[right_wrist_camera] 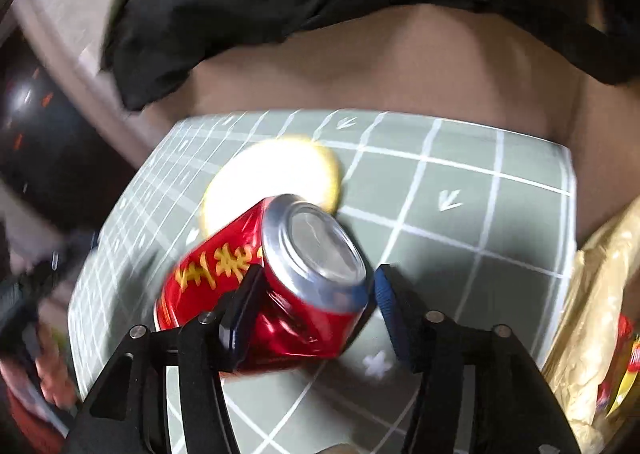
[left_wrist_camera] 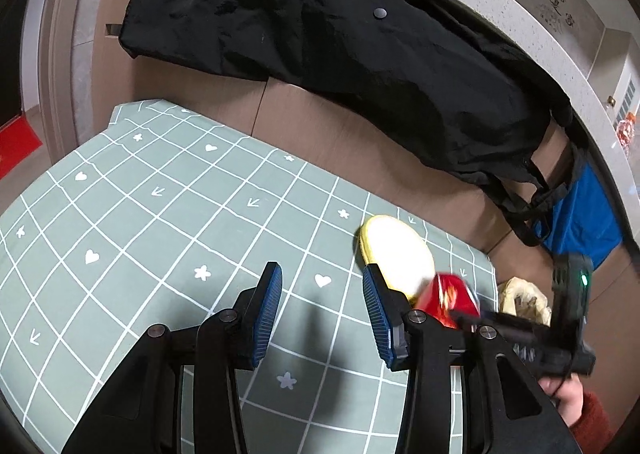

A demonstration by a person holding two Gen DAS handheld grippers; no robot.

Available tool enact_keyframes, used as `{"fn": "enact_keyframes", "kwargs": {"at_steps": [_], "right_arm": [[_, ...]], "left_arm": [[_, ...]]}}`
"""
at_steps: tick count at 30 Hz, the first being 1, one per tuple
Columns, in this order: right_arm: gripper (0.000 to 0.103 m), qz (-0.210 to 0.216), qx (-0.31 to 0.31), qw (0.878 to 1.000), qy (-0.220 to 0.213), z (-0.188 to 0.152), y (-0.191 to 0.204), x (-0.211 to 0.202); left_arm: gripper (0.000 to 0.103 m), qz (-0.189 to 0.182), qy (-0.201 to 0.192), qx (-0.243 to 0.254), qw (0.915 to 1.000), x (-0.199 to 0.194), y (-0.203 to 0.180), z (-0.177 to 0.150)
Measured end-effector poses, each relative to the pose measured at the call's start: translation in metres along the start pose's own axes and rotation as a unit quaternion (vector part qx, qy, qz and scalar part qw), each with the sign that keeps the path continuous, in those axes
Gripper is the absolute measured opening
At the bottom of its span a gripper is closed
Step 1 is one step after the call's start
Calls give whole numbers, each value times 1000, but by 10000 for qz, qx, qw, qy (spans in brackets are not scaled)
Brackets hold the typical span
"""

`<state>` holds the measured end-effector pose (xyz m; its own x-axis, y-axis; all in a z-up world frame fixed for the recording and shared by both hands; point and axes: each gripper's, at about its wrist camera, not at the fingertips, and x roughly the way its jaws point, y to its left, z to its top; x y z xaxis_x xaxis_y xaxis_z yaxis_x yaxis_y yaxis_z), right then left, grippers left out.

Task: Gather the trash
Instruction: 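Grasp the crushed red can with the right gripper, then grasp the round yellow sponge with the left gripper while the right gripper holds the red can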

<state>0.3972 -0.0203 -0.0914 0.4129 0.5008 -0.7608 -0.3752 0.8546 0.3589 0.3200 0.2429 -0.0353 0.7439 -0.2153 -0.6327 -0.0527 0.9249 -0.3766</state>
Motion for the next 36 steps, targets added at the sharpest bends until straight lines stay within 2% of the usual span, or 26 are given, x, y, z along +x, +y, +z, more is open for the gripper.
{"fn": "enact_keyframes", "kwargs": {"at_steps": [4,7,13,17,19,23,28,31,33,36], "right_arm": [[48,94,-652,9978,-21,-20,19,-15],[48,162,-839,9963,-28,-36,26,-32],[48,-403,-705,9953,-534,-47,9,-70],[48,-397,-396,9951,-810,-48,-8,-91],[48,-444,-337,9946,-875,-50,-14,-96],[48,-556,-312,9940,-884,-48,-22,-92],[48,-253,-62,9962,-827,-23,-34,-67],[48,-364,-155,9967,-714,-10,-28,-47],[48,-437,-204,9968,-633,-4,-26,-36],[48,-555,-280,9964,-581,-2,-24,-28]], "left_arm": [[44,-15,20,14,10000,-4,2,0],[49,-197,193,57,9996,2,0,-2],[50,-594,938,-126,9937,52,-20,-1],[50,-819,1145,-434,9891,91,-32,10],[50,-774,1245,-709,9867,111,-31,15],[50,-745,1267,-1117,9828,131,-27,21],[50,-632,1330,-1044,9836,144,-34,20],[50,-646,1270,-1012,9846,145,-33,20],[50,-725,1270,-1019,9840,147,-31,21],[50,-1030,1427,-1177,9773,149,-29,23]]}}
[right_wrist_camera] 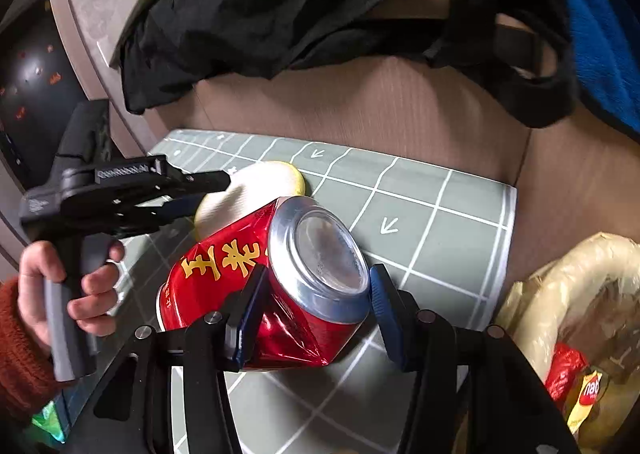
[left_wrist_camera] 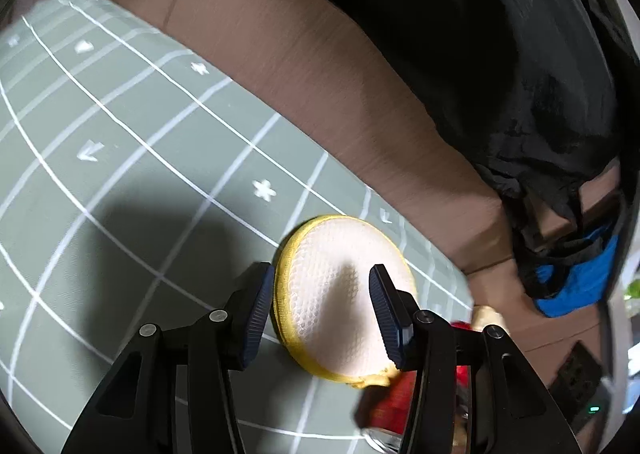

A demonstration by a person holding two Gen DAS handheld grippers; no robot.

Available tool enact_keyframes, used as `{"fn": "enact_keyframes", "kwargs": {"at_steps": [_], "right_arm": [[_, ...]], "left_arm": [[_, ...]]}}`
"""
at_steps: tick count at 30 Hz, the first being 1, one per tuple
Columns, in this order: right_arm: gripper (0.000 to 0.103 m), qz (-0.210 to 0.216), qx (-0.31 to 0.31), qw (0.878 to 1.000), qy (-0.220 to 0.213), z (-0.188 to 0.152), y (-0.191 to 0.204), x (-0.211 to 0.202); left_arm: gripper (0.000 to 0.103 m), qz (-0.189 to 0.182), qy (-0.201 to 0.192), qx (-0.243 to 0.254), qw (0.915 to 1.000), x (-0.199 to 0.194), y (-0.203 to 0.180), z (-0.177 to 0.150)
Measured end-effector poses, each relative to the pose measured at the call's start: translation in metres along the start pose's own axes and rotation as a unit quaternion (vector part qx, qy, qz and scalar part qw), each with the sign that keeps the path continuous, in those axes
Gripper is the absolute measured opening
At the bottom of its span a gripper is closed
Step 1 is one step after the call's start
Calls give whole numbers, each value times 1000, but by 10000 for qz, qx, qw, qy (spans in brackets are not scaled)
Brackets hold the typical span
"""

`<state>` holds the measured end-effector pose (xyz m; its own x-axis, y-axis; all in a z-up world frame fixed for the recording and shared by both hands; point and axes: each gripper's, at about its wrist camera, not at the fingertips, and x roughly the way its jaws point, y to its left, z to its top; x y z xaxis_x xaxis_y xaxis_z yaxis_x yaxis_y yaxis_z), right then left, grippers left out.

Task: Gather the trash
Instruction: 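Grasp the round yellow sponge with the left gripper while the right gripper holds the red can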

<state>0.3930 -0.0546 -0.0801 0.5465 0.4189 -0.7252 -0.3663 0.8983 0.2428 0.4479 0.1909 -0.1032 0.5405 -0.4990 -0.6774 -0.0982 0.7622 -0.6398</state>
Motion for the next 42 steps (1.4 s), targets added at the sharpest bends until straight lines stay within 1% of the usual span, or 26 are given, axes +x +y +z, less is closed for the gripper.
{"fn": "enact_keyframes", "kwargs": {"at_steps": [2,5,7,10,13,15,17,19,20,23,25,27,29,31,32,35,38,39,40,42], "right_arm": [[48,4,32,10000,10,-1,-1,2],[48,68,152,9999,22,-2,-6,3],[48,94,206,9997,29,-4,-9,2],[48,69,206,9998,21,-6,-12,-1],[48,48,196,9998,15,-7,-14,-4],[48,45,213,9998,10,-7,-13,-5],[48,63,244,9997,5,-8,-14,-6],[48,85,283,9996,-2,-8,-16,-6],[48,88,300,9995,-5,-8,-16,-6],[48,108,332,9994,-9,-8,-18,-8],[48,96,298,9995,-70,-7,-18,-12],[48,10,291,9993,-232,-5,-21,-21],[48,-175,327,9986,-381,-3,-25,-30],[48,-425,384,9975,-412,-1,-32,-33],[48,-437,412,9974,-397,0,-34,-32],[48,-269,543,9977,-289,0,-37,-24],[48,-274,435,9985,-187,-2,-28,-14],[48,-269,406,9987,-175,-3,-25,-12],[48,-270,389,9987,-175,-3,-22,-10],[48,-259,393,9987,-177,-2,-20,-8]], "left_arm": [[50,-351,113,-133,9992,0,-3,1],[50,-679,45,-39,9977,-9,-14,2],[50,-796,-17,131,9967,-17,-26,0],[50,-886,25,322,9955,-17,-40,-2],[49,-817,105,437,9956,-8,-49,-4],[46,-703,135,513,9961,-2,-50,-8],[26,-473,220,636,9966,10,-53,-11],[16,-219,264,752,9966,17,-56,-13],[15,-168,254,783,9965,17,-56,-15],[12,-6,155,922,9956,11,-57,-19],[12,139,8,1062,9942,3,-58,-22],[12,265,-184,1195,9923,-12,-59,-25],[12,339,-324,1295,9905,-26,-59,-29],[12,232,-358,1338,9901,-43,-58,-35],[12,174,-352,1353,9900,-49,-59,-38],[12,78,-326,1467,9886,-60,-64,-46],[12,-118,-101,1552,9878,-60,-70,-50],[13,-116,-102,1578,9874,-59,-74,-52],[14,-106,-122,1629,9865,-60,-77,-53],[21,-190,-106,1672,9857,-60,-81,-53]]}}
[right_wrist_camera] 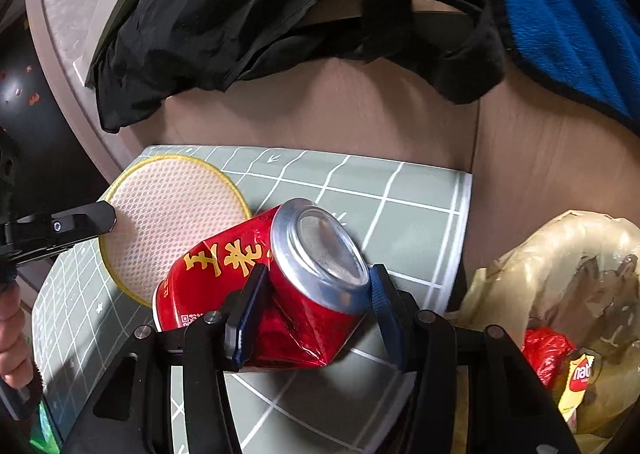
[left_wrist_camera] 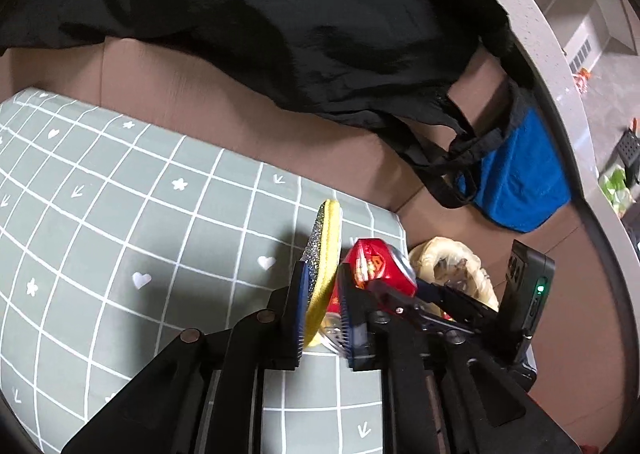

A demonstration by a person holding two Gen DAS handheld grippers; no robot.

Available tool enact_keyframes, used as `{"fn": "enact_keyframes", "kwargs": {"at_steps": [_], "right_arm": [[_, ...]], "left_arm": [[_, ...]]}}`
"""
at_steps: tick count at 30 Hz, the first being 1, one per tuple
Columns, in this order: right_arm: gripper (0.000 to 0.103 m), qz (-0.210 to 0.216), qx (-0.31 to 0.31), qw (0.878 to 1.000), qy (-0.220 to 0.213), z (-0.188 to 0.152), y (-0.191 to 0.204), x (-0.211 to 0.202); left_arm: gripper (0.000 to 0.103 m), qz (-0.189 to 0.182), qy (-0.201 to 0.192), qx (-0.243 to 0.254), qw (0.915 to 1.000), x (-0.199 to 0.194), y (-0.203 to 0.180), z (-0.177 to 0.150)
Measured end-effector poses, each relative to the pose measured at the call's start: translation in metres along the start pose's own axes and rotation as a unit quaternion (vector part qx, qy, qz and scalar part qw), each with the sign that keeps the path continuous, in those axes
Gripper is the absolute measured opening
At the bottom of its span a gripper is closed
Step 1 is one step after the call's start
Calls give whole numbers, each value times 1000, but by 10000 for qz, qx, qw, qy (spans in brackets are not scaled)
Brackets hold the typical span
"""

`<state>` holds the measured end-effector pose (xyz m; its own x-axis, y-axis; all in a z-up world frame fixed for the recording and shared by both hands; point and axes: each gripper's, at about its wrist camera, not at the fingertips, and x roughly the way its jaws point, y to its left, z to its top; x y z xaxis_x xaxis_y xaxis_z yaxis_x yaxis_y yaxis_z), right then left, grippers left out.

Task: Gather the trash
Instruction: 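Grasp the round yellow sponge with the left gripper while the right gripper holds the red can, then carry the sponge and red can over the yellow bin with both grippers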

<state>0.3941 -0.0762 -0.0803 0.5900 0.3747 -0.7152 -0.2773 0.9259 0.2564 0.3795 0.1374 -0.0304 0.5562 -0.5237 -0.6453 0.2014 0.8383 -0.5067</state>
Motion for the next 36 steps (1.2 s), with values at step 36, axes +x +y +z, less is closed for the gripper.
{"fn": "enact_keyframes", "kwargs": {"at_steps": [36], "right_arm": [[48,-366,-1031,9788,-1731,16,11,-212]], "left_arm": [[14,1903,-2425,1391,9411,-104,-159,-60]]}}
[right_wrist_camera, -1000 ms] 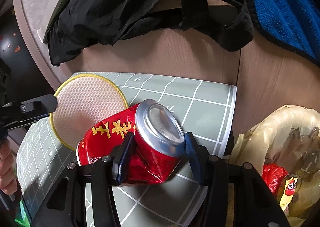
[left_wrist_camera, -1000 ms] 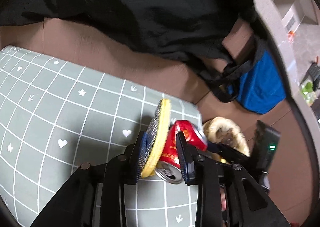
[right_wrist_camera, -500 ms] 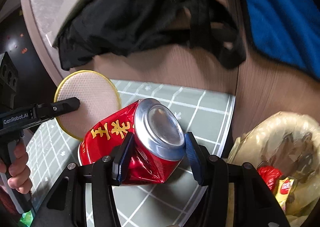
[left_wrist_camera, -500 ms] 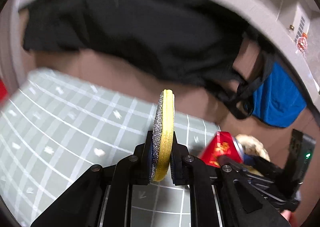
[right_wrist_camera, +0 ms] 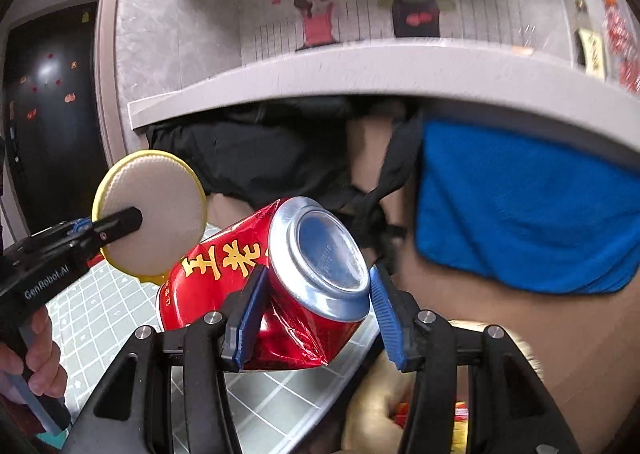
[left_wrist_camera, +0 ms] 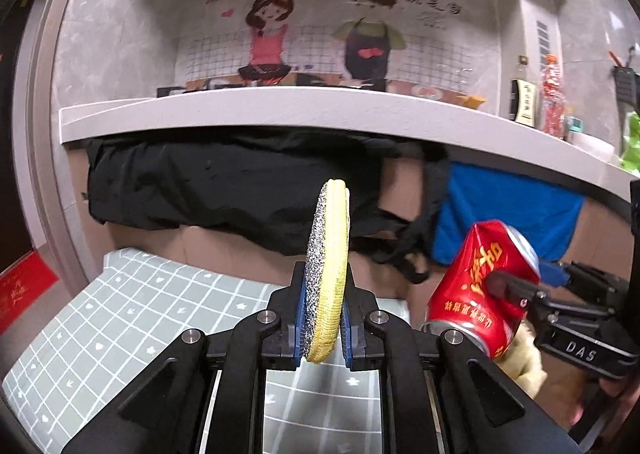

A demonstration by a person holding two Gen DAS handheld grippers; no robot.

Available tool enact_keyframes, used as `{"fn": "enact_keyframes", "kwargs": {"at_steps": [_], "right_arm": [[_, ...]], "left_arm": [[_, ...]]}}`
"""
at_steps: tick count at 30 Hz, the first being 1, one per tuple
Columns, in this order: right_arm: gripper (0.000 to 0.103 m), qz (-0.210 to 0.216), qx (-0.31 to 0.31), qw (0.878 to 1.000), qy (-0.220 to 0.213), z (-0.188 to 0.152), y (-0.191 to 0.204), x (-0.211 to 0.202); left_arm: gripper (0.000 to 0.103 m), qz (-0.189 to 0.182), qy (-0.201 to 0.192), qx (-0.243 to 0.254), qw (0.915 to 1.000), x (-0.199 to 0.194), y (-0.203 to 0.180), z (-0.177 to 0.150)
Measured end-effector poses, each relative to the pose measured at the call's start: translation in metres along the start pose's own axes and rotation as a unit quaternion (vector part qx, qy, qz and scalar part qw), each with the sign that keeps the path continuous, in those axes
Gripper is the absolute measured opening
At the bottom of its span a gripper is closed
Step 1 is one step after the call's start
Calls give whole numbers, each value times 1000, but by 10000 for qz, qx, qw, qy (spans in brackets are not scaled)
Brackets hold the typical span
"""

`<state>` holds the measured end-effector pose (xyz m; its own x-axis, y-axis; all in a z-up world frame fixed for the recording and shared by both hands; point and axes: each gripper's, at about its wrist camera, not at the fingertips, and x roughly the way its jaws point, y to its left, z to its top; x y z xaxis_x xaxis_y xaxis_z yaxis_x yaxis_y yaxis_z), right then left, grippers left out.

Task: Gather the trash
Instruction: 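Carry the sponge and red can over the yellow bin with both grippers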

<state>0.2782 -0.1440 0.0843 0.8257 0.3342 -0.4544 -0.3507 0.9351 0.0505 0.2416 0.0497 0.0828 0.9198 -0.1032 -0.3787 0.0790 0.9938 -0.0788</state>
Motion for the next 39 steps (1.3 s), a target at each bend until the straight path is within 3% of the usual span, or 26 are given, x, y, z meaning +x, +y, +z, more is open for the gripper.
{"fn": "enact_keyframes", "kwargs": {"at_steps": [11,18,28,39], "right_arm": [[48,-736,49,9971,-168,-20,-56,-53],[48,-1099,286,9935,-113,-40,-97,-68],[48,-1183,770,9900,23,-65,-141,-64],[48,-1133,1209,9858,279,-80,-166,-31]], "left_arm": [[14,-730,204,93,9971,1,-73,-8],[14,-1474,705,-139,9865,30,-114,-23],[14,-1692,1078,27,9797,71,-154,-47],[15,-2025,1345,73,9700,115,-158,-57]]}}
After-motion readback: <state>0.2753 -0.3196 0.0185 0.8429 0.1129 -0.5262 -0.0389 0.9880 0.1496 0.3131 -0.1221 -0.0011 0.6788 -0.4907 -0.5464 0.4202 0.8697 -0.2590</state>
